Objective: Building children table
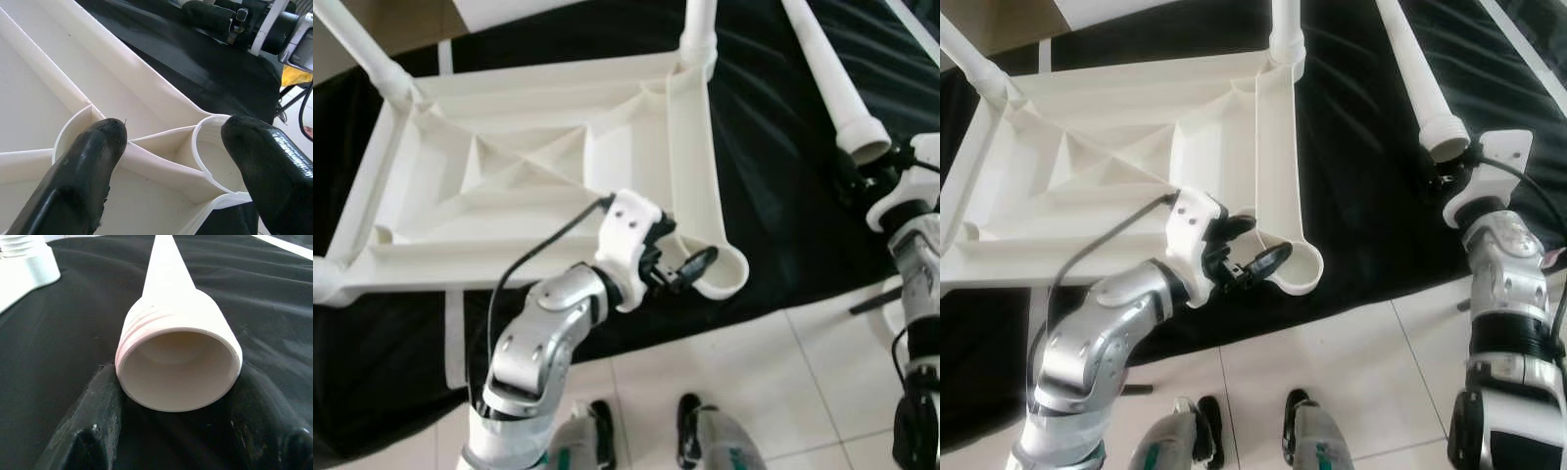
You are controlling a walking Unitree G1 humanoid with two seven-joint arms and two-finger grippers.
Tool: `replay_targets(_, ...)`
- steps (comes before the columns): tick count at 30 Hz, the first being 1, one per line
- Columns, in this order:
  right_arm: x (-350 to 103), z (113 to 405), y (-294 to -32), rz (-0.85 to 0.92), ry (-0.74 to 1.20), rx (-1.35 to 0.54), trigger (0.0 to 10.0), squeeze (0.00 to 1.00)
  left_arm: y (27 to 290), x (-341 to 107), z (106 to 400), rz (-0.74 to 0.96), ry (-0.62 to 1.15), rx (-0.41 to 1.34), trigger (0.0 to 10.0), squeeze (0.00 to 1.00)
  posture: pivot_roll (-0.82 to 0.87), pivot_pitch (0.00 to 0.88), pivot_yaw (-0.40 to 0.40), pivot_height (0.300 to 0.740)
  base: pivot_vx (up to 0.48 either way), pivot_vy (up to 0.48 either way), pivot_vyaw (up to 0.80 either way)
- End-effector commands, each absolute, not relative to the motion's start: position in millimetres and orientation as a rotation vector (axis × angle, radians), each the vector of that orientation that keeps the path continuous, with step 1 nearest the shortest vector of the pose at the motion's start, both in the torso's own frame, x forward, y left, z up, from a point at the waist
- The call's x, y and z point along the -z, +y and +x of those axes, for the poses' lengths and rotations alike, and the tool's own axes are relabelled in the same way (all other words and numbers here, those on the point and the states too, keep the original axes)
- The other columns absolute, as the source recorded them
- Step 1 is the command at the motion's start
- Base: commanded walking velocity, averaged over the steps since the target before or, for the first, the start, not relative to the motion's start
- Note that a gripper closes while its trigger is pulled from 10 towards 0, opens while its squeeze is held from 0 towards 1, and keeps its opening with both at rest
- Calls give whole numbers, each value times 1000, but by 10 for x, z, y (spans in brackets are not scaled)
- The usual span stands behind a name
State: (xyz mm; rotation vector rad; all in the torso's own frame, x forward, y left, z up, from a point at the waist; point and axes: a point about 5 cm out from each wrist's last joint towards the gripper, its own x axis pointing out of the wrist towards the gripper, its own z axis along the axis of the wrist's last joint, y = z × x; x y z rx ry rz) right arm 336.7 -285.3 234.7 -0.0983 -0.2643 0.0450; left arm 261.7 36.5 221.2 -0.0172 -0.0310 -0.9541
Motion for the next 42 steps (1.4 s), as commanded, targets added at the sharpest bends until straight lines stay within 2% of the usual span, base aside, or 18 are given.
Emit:
replay_targets(1, -2041, 3274, -2784, -38, -176, -21, 10000, 0, 340, -2112, 2617, -20, 30, 945, 10000, 0, 56, 314, 102, 740, 0, 0, 0)
replay_targets(17, -1707, 2831, -2471, 31, -119, 164, 10000, 0, 316, -2194, 2793, 16, -31, 929, 10000, 0, 26, 236, 71, 740, 0, 0, 0)
replay_targets(26, -1600, 2721, -2295, 41, -71, 148, 10000, 0, 385, -2375, 2845, 33, -153, 999, 10000, 0, -4, 163, 23, 740, 0, 0, 0)
replay_targets(31, -1582, 2695, -2229, 52, -63, 137, 10000, 0, 394, -2408, 2811, 29, -180, 1023, 10000, 0, -3, 156, 16, 740, 0, 0, 0)
replay_targets(34, -1509, 2636, -2099, 95, -37, 126, 10000, 0, 417, -2421, 2715, 89, -249, 1048, 10000, 0, 9, 136, -6, 740, 0, 0, 0)
replay_targets(42, -1475, 2564, -1943, 116, -28, 135, 10000, 0, 477, -2421, 2707, 141, -264, 1038, 10000, 0, 4, 125, -17, 740, 0, 0, 0)
